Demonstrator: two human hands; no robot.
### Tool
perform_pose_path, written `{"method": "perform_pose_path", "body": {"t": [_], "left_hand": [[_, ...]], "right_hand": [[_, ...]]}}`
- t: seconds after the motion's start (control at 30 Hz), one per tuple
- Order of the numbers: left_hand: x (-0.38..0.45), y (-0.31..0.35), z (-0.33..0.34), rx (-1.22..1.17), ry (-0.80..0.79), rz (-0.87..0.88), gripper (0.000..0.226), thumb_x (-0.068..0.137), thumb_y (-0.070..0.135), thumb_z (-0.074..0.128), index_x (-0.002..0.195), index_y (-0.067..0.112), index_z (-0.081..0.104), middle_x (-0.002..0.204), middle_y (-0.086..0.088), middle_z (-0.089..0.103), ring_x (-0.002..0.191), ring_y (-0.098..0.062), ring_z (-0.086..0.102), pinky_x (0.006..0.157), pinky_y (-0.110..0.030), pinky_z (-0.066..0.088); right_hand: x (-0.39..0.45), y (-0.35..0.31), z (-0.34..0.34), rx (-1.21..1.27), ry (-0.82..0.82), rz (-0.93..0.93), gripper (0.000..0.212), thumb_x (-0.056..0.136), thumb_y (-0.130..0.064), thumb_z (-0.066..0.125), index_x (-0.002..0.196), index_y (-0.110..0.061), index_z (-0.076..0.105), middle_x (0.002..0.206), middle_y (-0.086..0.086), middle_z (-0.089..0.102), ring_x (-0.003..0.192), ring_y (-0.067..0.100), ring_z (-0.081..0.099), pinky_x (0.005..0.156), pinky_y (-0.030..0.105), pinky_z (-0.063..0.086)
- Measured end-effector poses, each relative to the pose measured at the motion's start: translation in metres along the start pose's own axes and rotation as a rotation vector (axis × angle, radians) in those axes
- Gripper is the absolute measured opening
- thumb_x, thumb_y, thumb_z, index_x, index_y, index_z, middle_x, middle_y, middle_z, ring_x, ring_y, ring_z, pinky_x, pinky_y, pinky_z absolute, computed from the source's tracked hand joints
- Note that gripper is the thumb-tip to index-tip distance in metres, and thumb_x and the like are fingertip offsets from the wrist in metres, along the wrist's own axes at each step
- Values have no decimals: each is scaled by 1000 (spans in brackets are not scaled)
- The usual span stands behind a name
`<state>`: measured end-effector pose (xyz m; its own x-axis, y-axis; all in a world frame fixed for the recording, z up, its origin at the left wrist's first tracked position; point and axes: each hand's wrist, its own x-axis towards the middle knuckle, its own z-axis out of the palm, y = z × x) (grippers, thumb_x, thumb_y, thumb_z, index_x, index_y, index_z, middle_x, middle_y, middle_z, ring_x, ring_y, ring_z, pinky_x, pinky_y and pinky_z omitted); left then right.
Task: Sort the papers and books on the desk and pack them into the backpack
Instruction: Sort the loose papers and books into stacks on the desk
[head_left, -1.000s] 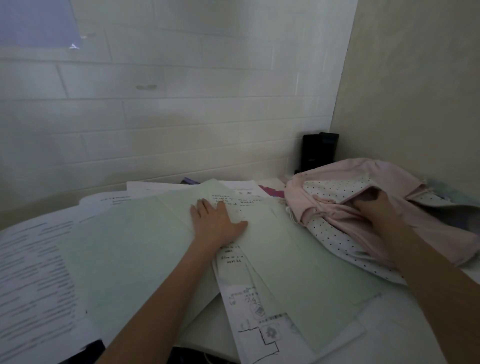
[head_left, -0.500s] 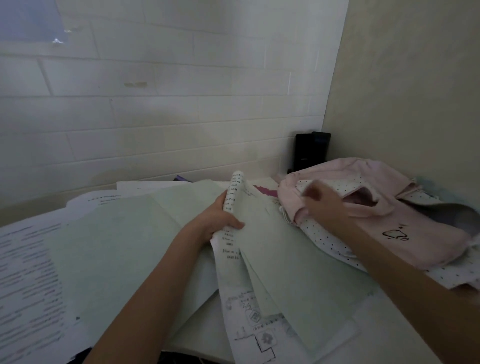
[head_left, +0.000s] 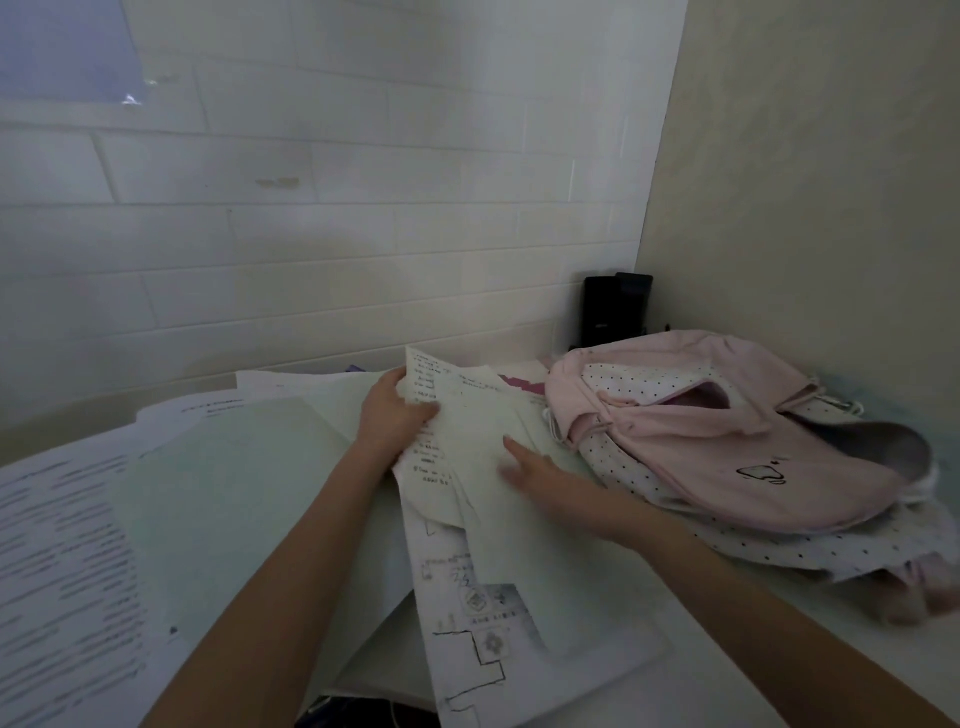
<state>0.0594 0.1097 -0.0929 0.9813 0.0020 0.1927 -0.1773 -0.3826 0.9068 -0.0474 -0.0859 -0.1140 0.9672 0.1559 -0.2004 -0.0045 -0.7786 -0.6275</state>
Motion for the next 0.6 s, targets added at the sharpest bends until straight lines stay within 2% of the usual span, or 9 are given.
{"method": "perform_pose_path", "body": {"t": [0.03,0.1,0.17,0.2,0.23,0.3,0.37,0.5,0.6], "left_hand": [[-1,-1,0,26,17,6,60,81,12,70,136,11,45,129,-11,59,114,-28,58,97,-37,46],[-4,-1,1,125,27,31,57,85,13,66,137,9,41,129,-15,58,115,-31,56,94,-35,43],[-8,2,4,334,8,77,61,89,16,59,142,9,30,129,-19,54,117,-35,53,93,-37,43],[-10,6,6,512,2,112,65,89,18,58,145,10,26,133,-19,50,120,-36,48,95,-40,42],[-12,10,9,711,3,162,65,89,21,59,145,12,27,137,-18,44,124,-36,43,99,-42,39],[-19,21,15,997,15,240,51,91,35,57,135,14,45,138,-13,43,128,-31,38,105,-42,32],[-28,31,20,1102,-4,159,50,92,50,50,127,14,54,131,-8,52,124,-27,45,103,-38,32],[-34,33,21,891,-176,-60,60,83,57,59,124,13,55,125,-6,58,114,-24,56,89,-32,44],[-33,37,16,510,-317,-199,50,75,38,77,107,8,53,101,-9,60,89,-24,62,69,-31,54]], "right_hand": [[-1,8,-5,64,60,27,70,92,-64,31,151,-36,6,160,-10,6,148,17,4,120,40,3],[-4,28,-12,-28,135,86,73,95,-56,38,153,-24,8,160,-6,7,148,15,7,119,29,7],[-6,45,-13,-211,178,121,85,92,-59,42,153,-18,-1,161,2,-1,148,17,0,120,31,6],[-3,49,-10,-274,209,127,84,93,-57,42,153,-17,-3,161,7,3,148,21,4,120,34,9],[-2,47,-8,-316,247,141,77,96,-49,40,153,-14,1,159,12,17,146,25,17,118,35,18],[5,38,-2,-377,337,170,54,99,-28,38,147,-6,23,136,20,50,122,31,51,98,35,42],[7,26,-2,-455,387,192,34,98,-14,37,129,-3,44,115,20,59,102,33,60,78,35,44],[0,14,-6,-585,464,156,25,94,-3,40,117,-5,49,111,18,58,99,33,59,75,34,42],[8,20,-15,-491,456,115,40,91,1,41,130,-8,43,118,21,55,104,33,58,81,37,44]]}}
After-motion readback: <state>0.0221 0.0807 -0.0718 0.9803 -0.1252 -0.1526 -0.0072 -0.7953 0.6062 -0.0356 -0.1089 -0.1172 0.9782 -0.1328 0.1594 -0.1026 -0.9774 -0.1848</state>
